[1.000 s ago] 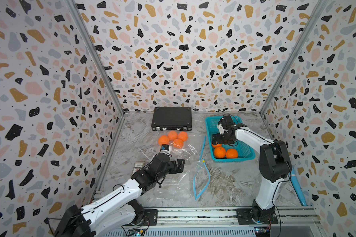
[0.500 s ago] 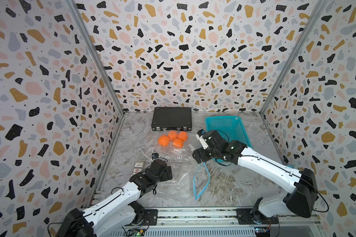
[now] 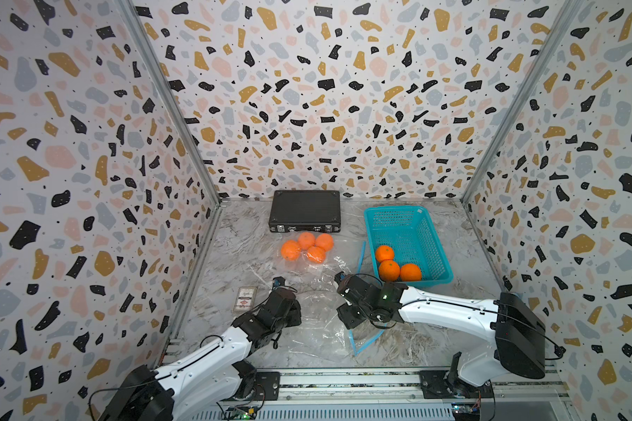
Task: Open the zip-top bag and take out the orange
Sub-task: Adjust the zipper food storage bag at the center of the board.
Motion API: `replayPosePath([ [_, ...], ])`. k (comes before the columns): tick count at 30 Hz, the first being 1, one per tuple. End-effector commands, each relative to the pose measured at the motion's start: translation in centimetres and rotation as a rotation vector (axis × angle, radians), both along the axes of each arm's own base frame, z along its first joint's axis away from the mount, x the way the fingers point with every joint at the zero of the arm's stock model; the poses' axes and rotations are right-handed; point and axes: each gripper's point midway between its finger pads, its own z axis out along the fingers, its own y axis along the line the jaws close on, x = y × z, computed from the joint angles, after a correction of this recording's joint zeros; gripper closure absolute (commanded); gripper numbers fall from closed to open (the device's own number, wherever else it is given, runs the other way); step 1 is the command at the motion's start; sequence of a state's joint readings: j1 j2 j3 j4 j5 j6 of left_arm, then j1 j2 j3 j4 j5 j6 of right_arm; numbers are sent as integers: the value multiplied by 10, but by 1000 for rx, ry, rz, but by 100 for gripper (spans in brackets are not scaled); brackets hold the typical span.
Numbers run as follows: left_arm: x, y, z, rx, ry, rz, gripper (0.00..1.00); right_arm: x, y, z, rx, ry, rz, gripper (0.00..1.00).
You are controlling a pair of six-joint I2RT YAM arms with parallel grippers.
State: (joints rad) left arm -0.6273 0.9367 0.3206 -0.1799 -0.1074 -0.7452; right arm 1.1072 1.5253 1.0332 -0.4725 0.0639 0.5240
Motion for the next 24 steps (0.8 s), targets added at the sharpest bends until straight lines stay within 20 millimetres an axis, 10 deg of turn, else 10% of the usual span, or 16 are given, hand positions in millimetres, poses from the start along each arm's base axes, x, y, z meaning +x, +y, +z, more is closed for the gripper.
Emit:
replayPosePath([
  [1, 10, 2, 11, -22, -32, 16, 100, -1, 7, 14, 55, -9, 16, 57],
  [5, 14, 23, 20, -19, -38, 80, 100, -7, -2, 7, 43, 7, 19, 73],
  [20, 13, 88, 58, 19, -88, 269, 100, -13, -33, -4, 84, -7, 8, 81],
  [24, 12, 74, 51, -58, -79, 225, 100, -23, -11, 11, 242, 5, 75, 33],
])
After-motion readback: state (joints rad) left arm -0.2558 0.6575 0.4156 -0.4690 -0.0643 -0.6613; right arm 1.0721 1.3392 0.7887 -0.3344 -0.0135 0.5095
